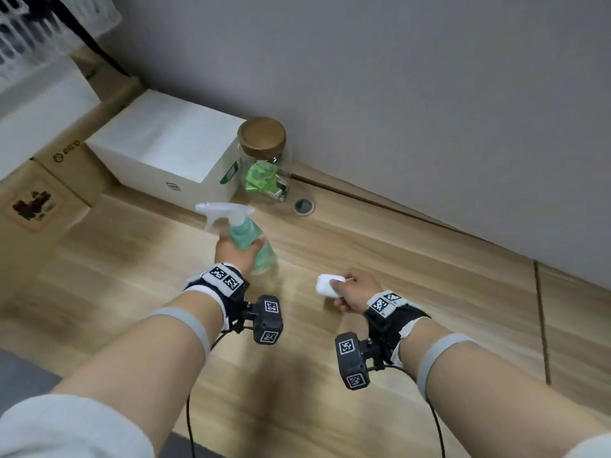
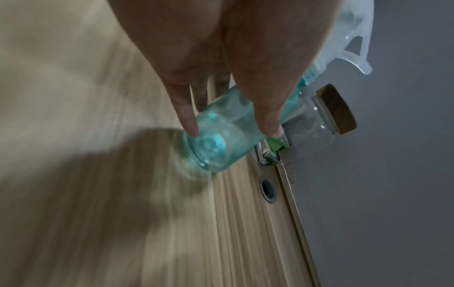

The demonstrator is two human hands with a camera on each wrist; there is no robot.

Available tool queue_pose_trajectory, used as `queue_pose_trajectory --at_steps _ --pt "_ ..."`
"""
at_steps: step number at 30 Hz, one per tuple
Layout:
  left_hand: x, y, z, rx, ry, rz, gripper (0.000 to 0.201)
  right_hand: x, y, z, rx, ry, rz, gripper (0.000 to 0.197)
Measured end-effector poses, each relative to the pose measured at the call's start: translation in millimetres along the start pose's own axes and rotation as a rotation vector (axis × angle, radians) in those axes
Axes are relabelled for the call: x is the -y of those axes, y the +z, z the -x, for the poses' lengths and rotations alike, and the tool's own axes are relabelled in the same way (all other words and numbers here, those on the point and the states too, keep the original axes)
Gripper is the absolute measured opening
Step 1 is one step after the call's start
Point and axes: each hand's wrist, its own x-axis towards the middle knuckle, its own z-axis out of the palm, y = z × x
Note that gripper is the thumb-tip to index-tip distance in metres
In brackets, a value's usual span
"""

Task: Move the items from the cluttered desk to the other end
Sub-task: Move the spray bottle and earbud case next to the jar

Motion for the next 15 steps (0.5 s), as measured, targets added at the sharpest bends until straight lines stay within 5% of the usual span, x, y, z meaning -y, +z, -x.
queue_pose_trajectory --at_steps 10,15 --pt "3.6 -12.9 -63.5 0.037 0.086 0.017 0.068 58.7 74.7 -49.8 -0.049 0.077 -0.208 0.018" --pt "-0.3 -8.5 -88.0 0.042 0.077 0.099 0.071 72.2 89.4 -76.7 -0.068 0.127 -0.055 0.012"
